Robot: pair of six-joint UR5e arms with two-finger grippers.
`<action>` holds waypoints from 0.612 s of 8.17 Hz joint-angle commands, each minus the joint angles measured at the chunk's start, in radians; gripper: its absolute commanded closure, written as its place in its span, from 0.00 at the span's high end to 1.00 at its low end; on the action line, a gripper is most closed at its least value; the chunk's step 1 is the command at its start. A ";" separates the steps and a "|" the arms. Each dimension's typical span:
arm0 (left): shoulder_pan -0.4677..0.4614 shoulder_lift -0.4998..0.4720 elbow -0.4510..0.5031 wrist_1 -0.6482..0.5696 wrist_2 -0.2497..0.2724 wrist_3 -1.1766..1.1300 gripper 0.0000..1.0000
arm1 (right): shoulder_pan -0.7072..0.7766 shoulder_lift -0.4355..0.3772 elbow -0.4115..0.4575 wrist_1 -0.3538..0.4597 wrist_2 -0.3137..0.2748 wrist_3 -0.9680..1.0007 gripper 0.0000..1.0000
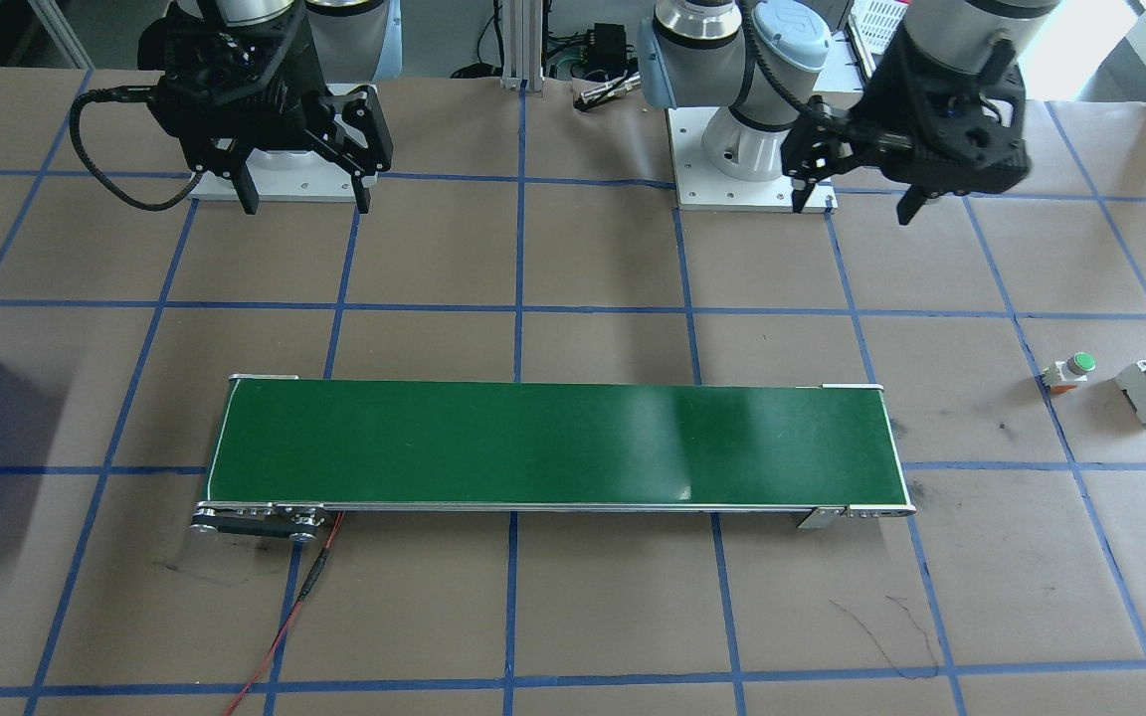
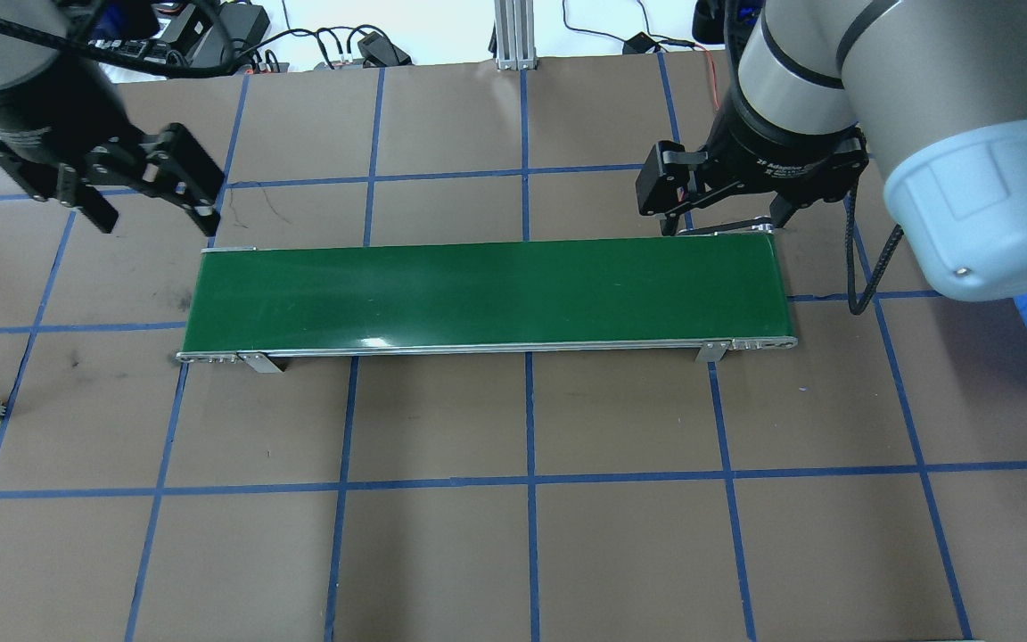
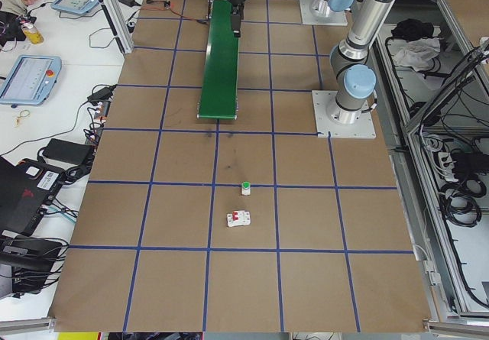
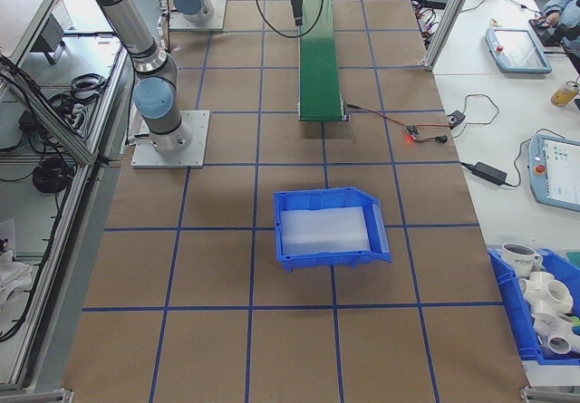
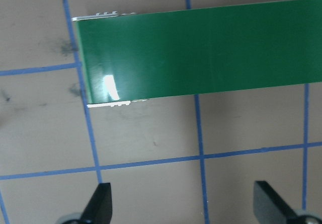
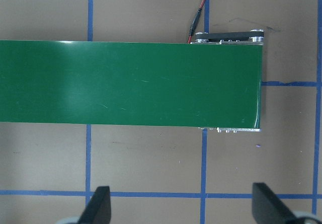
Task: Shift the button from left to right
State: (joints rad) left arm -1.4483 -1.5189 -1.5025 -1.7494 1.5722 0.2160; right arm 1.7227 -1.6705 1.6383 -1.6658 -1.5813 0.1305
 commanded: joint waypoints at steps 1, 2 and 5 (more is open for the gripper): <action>0.318 -0.003 -0.013 -0.001 0.000 0.178 1.00 | 0.000 0.000 0.000 0.001 0.001 -0.002 1.00; 0.389 -0.018 -0.015 0.007 0.000 0.209 1.00 | 0.000 0.000 0.000 0.000 0.000 -0.002 1.00; 0.463 -0.069 -0.042 0.097 0.050 0.255 1.00 | 0.000 0.002 0.002 0.001 0.003 -0.002 1.00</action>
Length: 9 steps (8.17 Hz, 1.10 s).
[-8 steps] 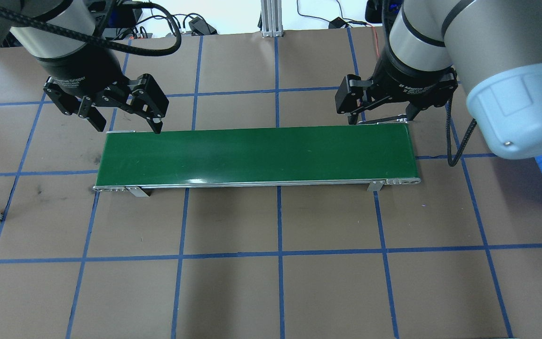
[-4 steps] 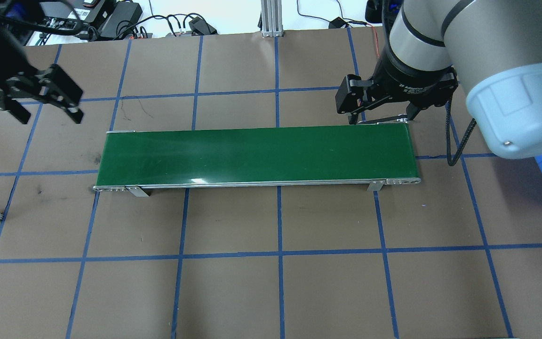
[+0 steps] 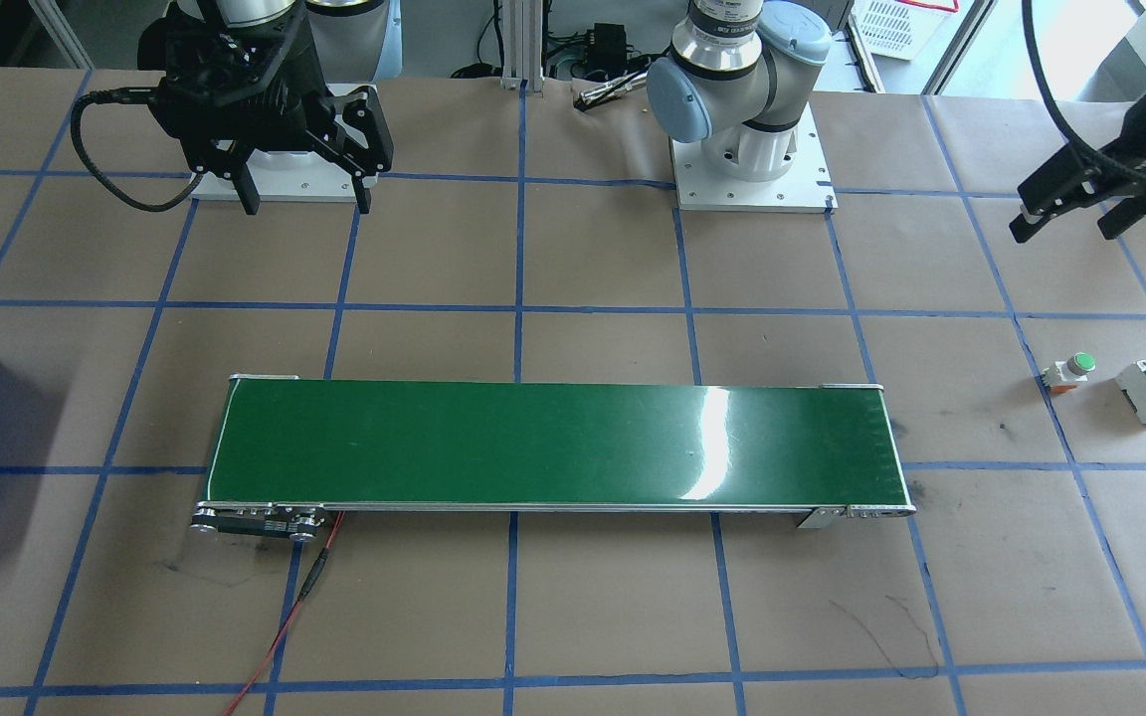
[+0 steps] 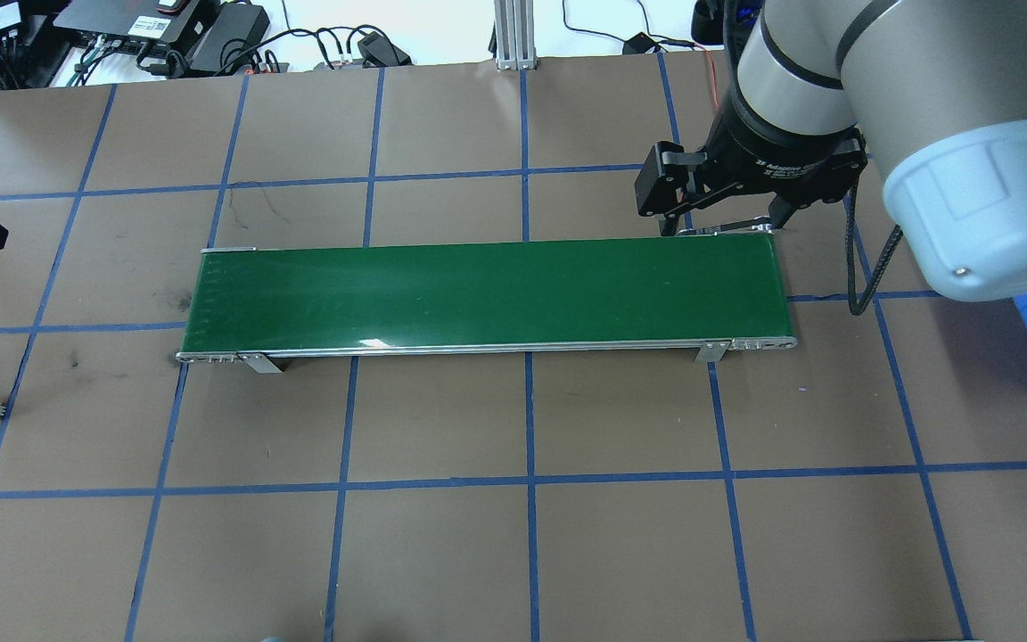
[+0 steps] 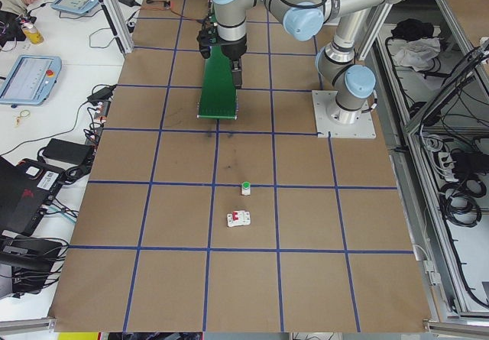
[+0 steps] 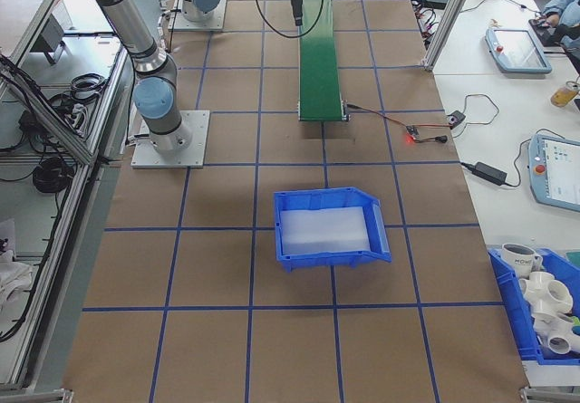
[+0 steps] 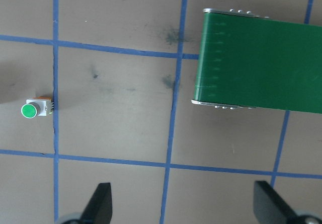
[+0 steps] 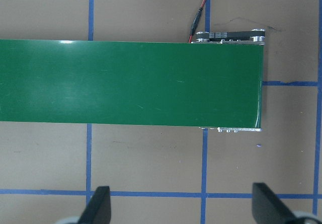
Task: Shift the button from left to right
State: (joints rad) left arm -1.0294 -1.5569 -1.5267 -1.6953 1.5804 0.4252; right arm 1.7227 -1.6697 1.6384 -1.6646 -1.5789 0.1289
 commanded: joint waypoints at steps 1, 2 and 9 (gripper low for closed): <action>0.081 -0.061 -0.038 0.048 0.047 0.069 1.00 | 0.000 0.001 0.001 0.000 0.002 0.000 1.00; 0.136 -0.104 -0.053 0.065 0.050 0.087 1.00 | 0.000 0.001 0.001 0.000 0.000 0.002 1.00; 0.299 -0.336 -0.089 0.387 0.135 0.328 1.00 | 0.000 0.001 0.001 0.000 0.007 0.008 1.00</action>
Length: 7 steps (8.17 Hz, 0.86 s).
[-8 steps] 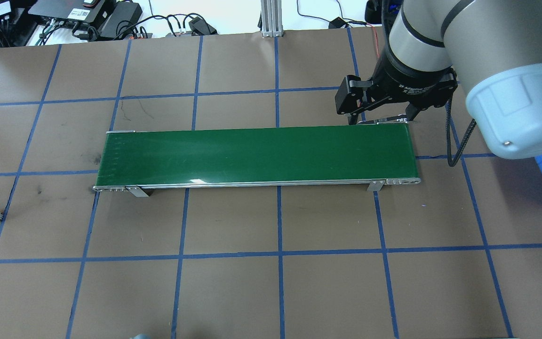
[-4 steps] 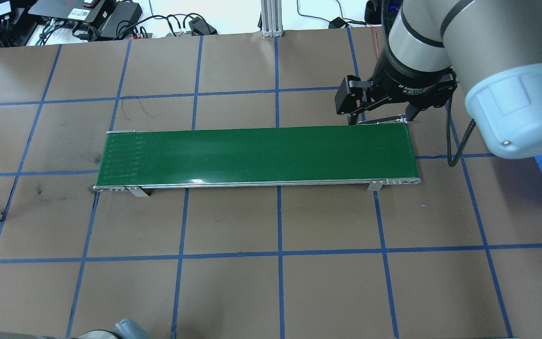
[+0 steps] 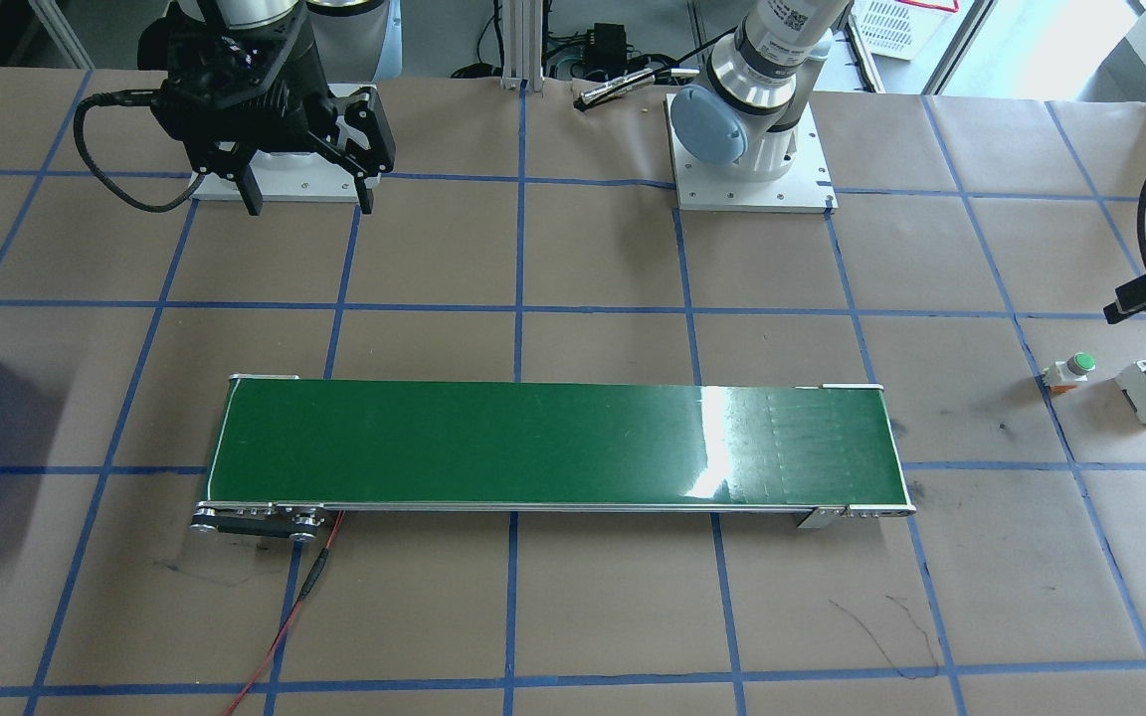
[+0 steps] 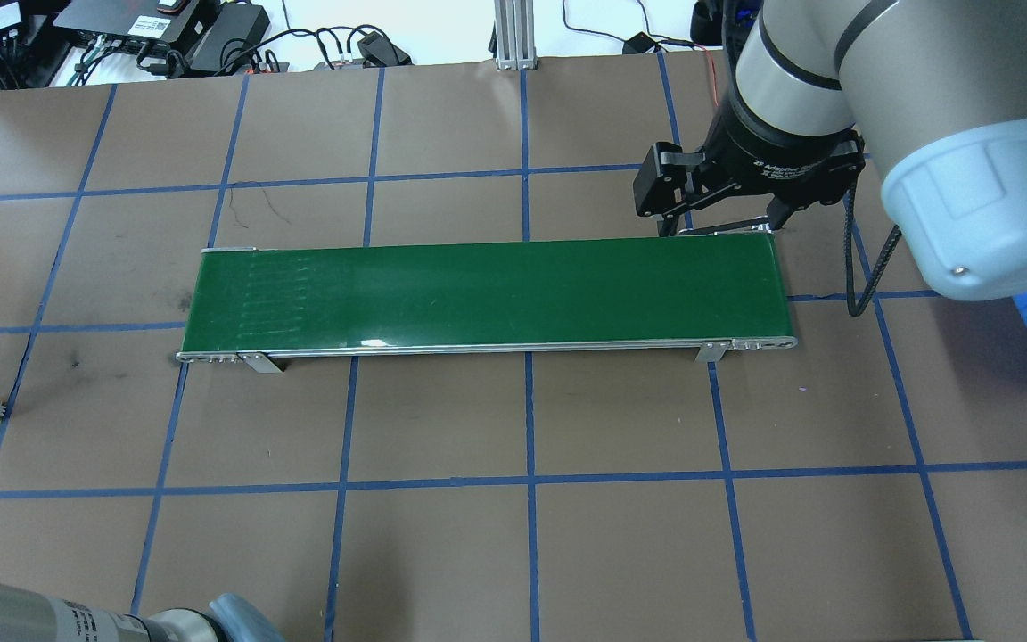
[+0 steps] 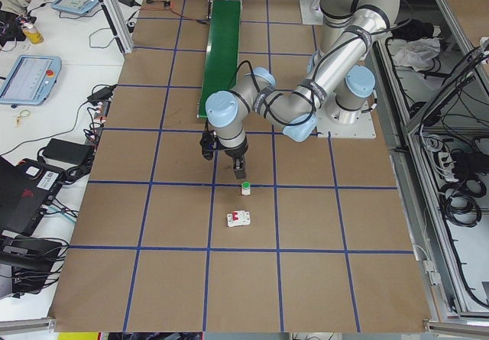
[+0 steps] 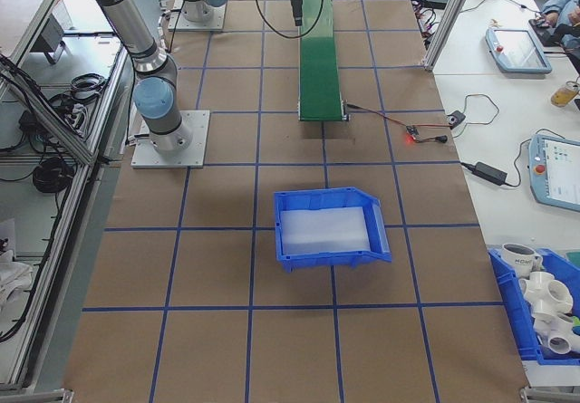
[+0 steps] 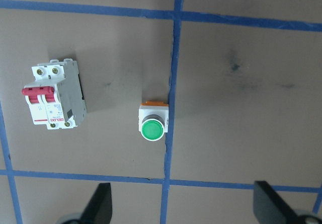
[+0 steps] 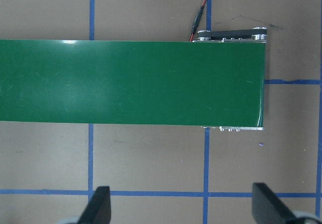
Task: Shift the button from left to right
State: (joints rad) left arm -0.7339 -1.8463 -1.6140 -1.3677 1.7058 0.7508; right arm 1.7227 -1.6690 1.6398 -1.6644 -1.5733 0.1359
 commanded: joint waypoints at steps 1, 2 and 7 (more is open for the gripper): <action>0.004 -0.059 -0.003 0.062 0.012 0.002 1.00 | 0.000 0.000 0.000 -0.002 0.001 -0.001 1.00; 0.013 -0.074 -0.003 0.064 0.014 0.004 1.00 | 0.000 0.002 0.000 -0.002 0.002 0.002 1.00; 0.045 -0.154 -0.043 0.085 0.015 -0.093 1.00 | 0.000 0.011 0.000 -0.003 0.001 0.001 1.00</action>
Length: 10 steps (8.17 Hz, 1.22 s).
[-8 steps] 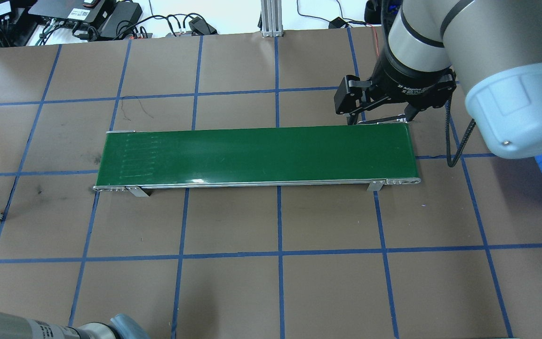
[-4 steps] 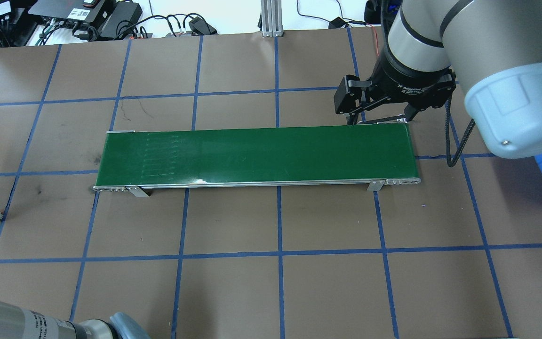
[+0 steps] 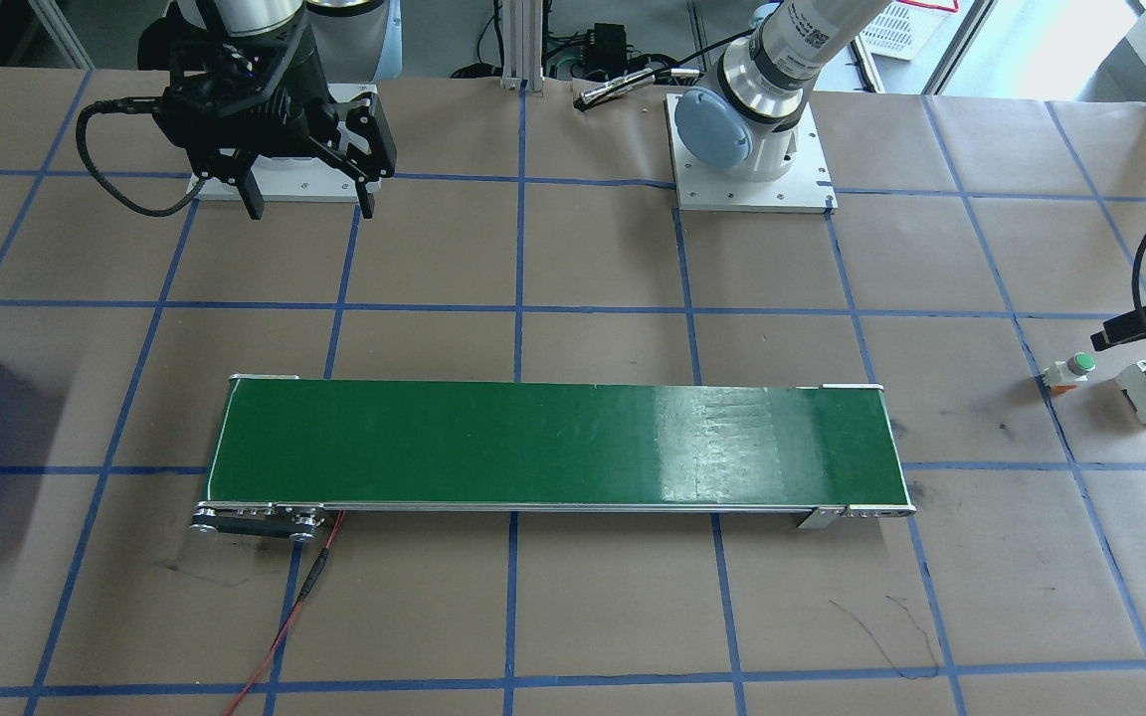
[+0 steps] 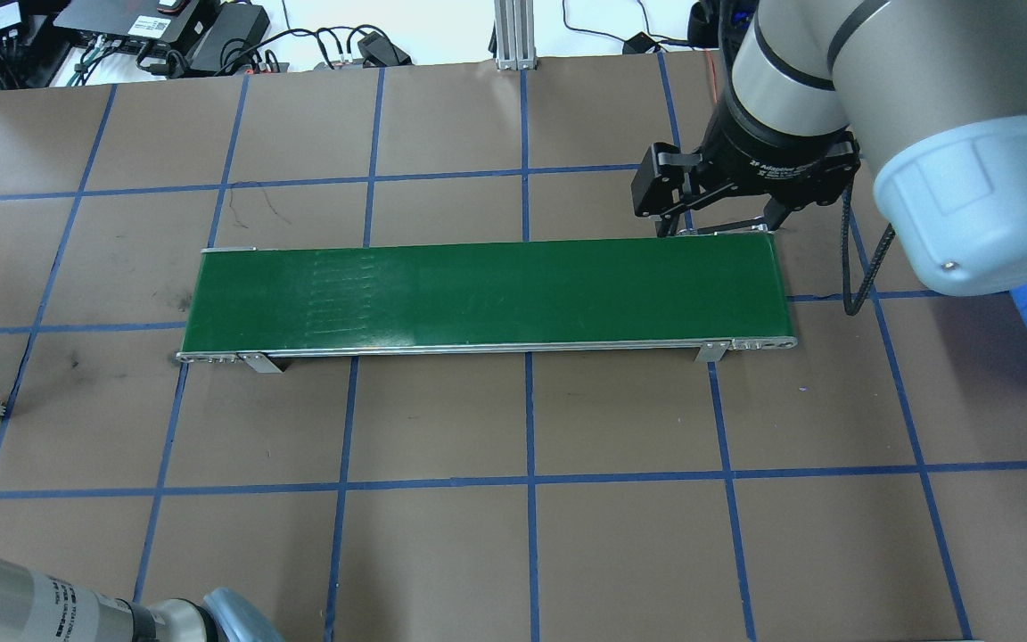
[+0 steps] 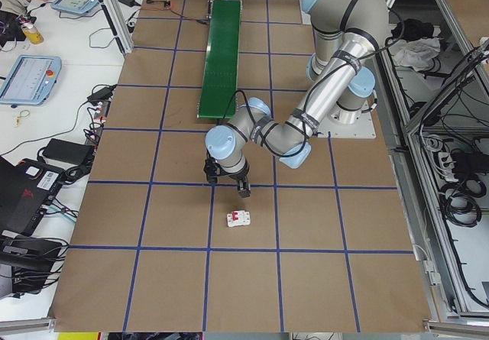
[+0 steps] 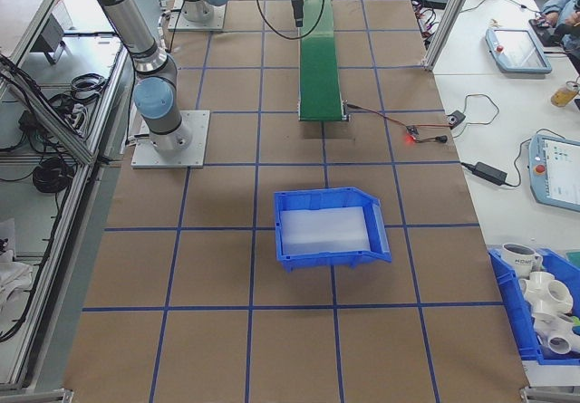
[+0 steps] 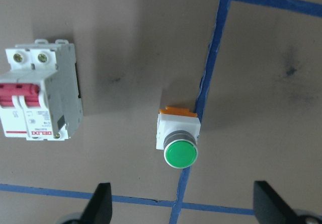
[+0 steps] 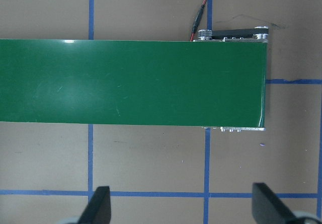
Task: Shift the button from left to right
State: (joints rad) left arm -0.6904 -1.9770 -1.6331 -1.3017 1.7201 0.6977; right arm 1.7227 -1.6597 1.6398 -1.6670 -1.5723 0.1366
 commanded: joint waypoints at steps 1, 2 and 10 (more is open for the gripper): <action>0.002 -0.042 -0.027 0.068 0.009 -0.032 1.00 | 0.000 0.001 0.000 0.000 0.000 -0.006 1.00; 0.002 -0.061 -0.027 0.071 0.036 -0.027 1.00 | 0.000 0.001 0.000 0.000 -0.005 -0.008 1.00; -0.001 -0.146 -0.022 0.088 0.049 0.031 0.69 | 0.000 0.001 0.000 0.000 -0.002 -0.008 1.00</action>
State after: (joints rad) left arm -0.6916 -2.1140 -1.6562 -1.2169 1.7711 0.7078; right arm 1.7229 -1.6583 1.6398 -1.6674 -1.5760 0.1275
